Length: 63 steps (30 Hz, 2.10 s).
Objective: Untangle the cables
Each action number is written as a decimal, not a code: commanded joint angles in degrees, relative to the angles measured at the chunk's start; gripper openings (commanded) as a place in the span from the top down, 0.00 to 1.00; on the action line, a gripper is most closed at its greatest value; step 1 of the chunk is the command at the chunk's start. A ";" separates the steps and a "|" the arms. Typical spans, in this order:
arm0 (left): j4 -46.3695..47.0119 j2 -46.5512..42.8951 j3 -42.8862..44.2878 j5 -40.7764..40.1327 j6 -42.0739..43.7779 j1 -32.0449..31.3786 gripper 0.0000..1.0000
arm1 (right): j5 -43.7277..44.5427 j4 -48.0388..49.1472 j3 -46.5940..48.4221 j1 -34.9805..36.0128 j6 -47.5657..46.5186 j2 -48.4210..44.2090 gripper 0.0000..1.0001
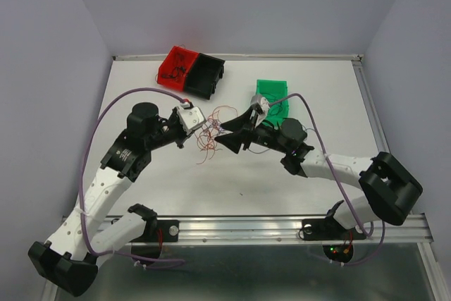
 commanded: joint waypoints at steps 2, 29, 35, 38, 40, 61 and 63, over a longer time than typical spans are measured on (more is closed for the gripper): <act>1.49 -2.01 -1.01 2.56 0.59 -0.48 1.00 | 3.54 9.53 3.14 0.89 2.18 1.38 0.43; 11.14 -9.92 -3.12 -28.00 -8.45 8.19 1.00 | 57.68 -3.70 -9.87 -2.53 -1.33 -17.32 0.99; 14.67 -14.05 -4.09 -34.44 -9.69 12.00 1.00 | 57.87 -10.48 -12.42 -7.28 -1.41 -25.67 0.99; 14.67 -15.72 -4.96 -29.19 -8.90 12.00 1.00 | 56.11 -13.20 -11.72 -7.46 -2.73 -27.18 1.00; 14.76 -15.12 -5.05 -28.80 -8.37 12.00 1.00 | 56.71 -14.26 -11.45 -7.72 -3.44 -27.18 0.99; 7.29 -7.56 -7.60 10.72 6.21 12.00 0.87 | 16.13 -17.96 -7.33 -8.78 -2.92 -32.89 0.99; 8.25 -6.77 -8.04 13.19 6.48 12.00 0.81 | 10.51 -17.52 -6.19 -8.78 -0.98 -33.68 0.99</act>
